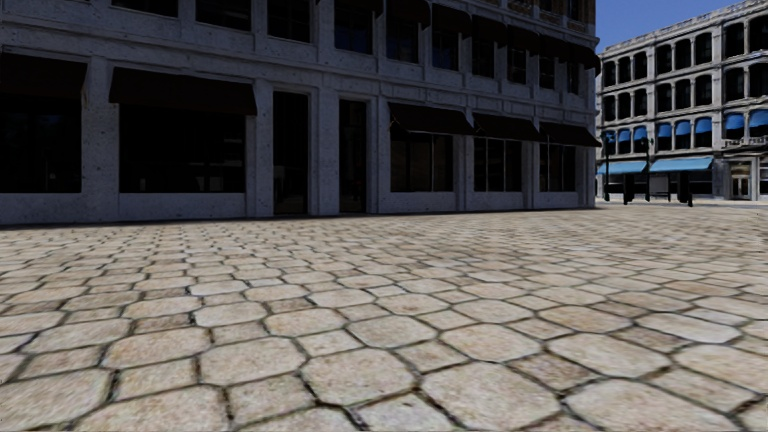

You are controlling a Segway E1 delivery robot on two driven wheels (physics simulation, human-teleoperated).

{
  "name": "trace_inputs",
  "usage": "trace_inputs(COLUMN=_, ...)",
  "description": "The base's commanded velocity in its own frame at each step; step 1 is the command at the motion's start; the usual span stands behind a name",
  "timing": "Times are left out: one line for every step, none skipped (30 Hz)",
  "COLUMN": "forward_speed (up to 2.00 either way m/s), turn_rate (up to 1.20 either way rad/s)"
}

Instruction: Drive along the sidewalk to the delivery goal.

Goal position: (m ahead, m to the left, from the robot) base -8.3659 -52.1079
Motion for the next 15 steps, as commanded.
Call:
trace_inputs(forward_speed=1.48, turn_rate=-0.59)
trace_inputs(forward_speed=1.48, turn_rate=-0.59)
trace_inputs(forward_speed=1.49, turn_rate=-0.59)
trace_inputs(forward_speed=1.49, turn_rate=-0.59)
trace_inputs(forward_speed=1.49, turn_rate=-0.59)
trace_inputs(forward_speed=1.49, turn_rate=-0.59)
trace_inputs(forward_speed=1.49, turn_rate=-0.59)
trace_inputs(forward_speed=1.50, turn_rate=-0.59)
trace_inputs(forward_speed=1.50, turn_rate=-0.59)
trace_inputs(forward_speed=1.50, turn_rate=-0.59)
trace_inputs(forward_speed=1.50, turn_rate=-0.59)
trace_inputs(forward_speed=1.50, turn_rate=-0.59)
trace_inputs(forward_speed=1.50, turn_rate=-0.59)
trace_inputs(forward_speed=1.50, turn_rate=-0.59)
trace_inputs(forward_speed=1.51, turn_rate=-0.59)
